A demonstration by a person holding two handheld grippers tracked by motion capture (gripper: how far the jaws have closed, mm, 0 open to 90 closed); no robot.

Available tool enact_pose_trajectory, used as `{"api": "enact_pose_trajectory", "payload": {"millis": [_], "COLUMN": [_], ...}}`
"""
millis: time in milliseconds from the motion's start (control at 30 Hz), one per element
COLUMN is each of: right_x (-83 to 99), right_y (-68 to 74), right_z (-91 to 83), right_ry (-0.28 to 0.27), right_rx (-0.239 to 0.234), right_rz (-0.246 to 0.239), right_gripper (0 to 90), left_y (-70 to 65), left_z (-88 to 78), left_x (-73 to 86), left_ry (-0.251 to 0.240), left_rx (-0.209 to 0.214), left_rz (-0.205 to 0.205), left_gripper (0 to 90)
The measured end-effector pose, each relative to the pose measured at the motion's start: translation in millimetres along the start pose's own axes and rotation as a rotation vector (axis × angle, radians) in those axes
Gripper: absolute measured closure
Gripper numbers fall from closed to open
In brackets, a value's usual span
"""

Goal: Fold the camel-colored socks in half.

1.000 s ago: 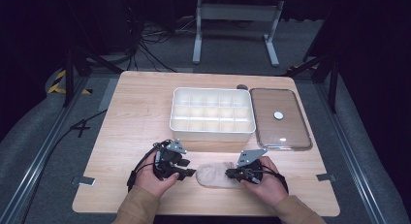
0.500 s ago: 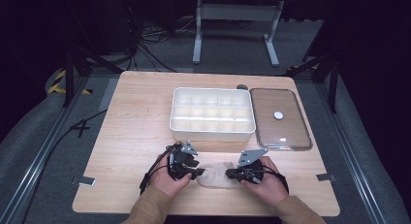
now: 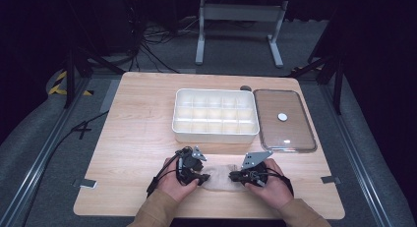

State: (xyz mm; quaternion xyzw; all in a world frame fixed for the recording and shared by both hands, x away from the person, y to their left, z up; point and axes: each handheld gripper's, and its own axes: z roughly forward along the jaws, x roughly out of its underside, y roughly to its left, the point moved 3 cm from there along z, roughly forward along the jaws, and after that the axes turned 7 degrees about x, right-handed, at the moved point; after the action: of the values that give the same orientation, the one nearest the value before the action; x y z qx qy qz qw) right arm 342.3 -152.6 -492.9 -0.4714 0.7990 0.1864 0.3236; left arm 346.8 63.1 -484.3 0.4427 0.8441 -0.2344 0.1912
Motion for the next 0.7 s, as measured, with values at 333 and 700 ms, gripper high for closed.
{"api": "enact_pose_trajectory", "payload": {"millis": [333, 700], "right_x": [-0.1, 0.3], "right_y": [0.4, 1.7], "right_z": [-0.1, -0.4], "right_ry": [0.001, 0.0], "right_rx": [0.002, 0.006], "right_rz": [-0.005, -0.005], "right_gripper": [84.0, 82.0], "left_y": [-5.0, -1.4], "left_z": [3.2, 3.3], "left_x": [-0.8, 3.3], "left_ry": [0.0, -0.053], "left_rx": [-0.036, 0.086], "left_rz": [0.026, -0.025], "left_gripper": [55.3, 82.3]}}
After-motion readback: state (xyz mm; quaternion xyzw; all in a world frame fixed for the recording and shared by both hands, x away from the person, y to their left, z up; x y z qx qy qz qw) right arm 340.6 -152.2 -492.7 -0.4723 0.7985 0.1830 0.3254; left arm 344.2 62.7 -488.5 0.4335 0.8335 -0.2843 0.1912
